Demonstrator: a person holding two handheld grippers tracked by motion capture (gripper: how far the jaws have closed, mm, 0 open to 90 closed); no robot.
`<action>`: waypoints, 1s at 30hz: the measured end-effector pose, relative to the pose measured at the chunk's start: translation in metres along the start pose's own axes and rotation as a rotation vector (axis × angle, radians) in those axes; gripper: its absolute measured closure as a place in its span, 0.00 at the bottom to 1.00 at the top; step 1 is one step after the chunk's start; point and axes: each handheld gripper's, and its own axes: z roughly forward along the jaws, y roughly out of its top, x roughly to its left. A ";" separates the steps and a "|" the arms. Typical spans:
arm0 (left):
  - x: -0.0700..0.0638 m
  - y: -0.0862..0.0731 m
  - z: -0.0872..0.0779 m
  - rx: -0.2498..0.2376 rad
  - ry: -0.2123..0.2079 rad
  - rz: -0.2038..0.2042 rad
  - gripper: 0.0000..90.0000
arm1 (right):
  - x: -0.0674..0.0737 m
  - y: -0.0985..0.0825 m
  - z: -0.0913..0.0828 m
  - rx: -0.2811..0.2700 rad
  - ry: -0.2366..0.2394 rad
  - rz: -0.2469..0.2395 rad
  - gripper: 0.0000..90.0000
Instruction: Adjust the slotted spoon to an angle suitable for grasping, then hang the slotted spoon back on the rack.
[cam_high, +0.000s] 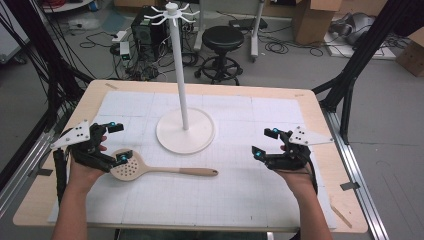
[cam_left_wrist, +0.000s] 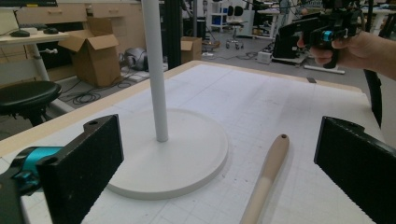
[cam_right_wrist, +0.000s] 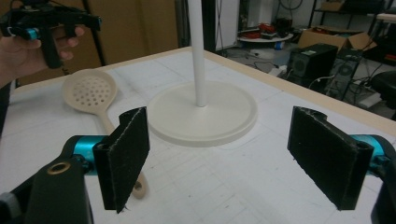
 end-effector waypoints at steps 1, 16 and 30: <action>0.000 0.000 0.000 0.000 -0.001 -0.002 0.02 | 0.001 0.000 -0.001 -0.009 -0.010 -0.002 0.19; -0.006 0.000 0.015 0.033 -0.047 0.005 0.02 | 0.000 0.000 0.001 -0.008 -0.026 -0.001 0.19; -0.019 0.013 0.056 0.169 -0.130 0.056 0.02 | 0.001 -0.002 0.008 0.032 -0.012 -0.010 0.19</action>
